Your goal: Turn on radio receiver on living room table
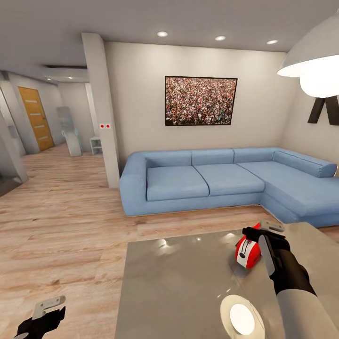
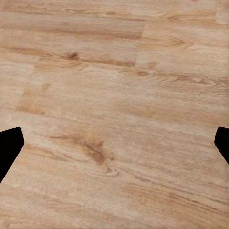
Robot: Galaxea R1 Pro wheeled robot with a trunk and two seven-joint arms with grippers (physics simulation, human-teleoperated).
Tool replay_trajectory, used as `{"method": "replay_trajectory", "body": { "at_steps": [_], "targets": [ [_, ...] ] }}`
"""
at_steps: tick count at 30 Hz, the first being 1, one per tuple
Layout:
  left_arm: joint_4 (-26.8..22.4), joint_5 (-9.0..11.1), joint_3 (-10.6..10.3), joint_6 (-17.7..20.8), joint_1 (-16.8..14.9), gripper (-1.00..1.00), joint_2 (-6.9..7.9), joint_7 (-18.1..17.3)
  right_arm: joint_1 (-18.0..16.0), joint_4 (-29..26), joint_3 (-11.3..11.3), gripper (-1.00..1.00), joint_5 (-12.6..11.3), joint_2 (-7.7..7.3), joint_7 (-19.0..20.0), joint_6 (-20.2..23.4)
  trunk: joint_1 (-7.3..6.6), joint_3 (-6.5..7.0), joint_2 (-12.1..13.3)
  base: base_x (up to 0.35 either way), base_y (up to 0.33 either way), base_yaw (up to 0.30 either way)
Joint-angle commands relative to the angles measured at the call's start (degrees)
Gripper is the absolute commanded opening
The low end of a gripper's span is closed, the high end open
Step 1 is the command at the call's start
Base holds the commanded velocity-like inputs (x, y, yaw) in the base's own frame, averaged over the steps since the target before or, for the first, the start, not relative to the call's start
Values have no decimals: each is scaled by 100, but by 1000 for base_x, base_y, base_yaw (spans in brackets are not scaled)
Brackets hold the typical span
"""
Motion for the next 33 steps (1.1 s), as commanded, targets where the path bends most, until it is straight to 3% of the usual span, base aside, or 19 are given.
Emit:
{"method": "replay_trajectory", "body": {
  "at_steps": [1,20,25,28,31,33],
  "targets": [
    [0,0,0,0,0,100,0,1,-1,0,0,100,-23,0,-14,-3,0,0,0,0,0,0],
    [9,9,0,-2,1,100,-9,1,-2,-3,8,100,-51,-10,-26,-44,0,0,0,0,12,0],
    [9,9,0,-4,0,100,-9,1,-3,-43,8,100,-29,-35,-16,-42,0,0,0,0,0,0],
    [7,9,0,-2,0,100,-9,1,-3,-284,8,100,-15,-129,-25,-7,0,0,0,0,0,0],
    [8,9,0,-1,1,100,-9,1,-44,-346,3,100,-18,-189,-110,-6,0,0,0,0,0,0],
    [7,9,0,-1,2,100,-11,1,-148,-360,-38,100,-54,-207,-399,-36,0,0,0,0,0,0]
  ]
}}
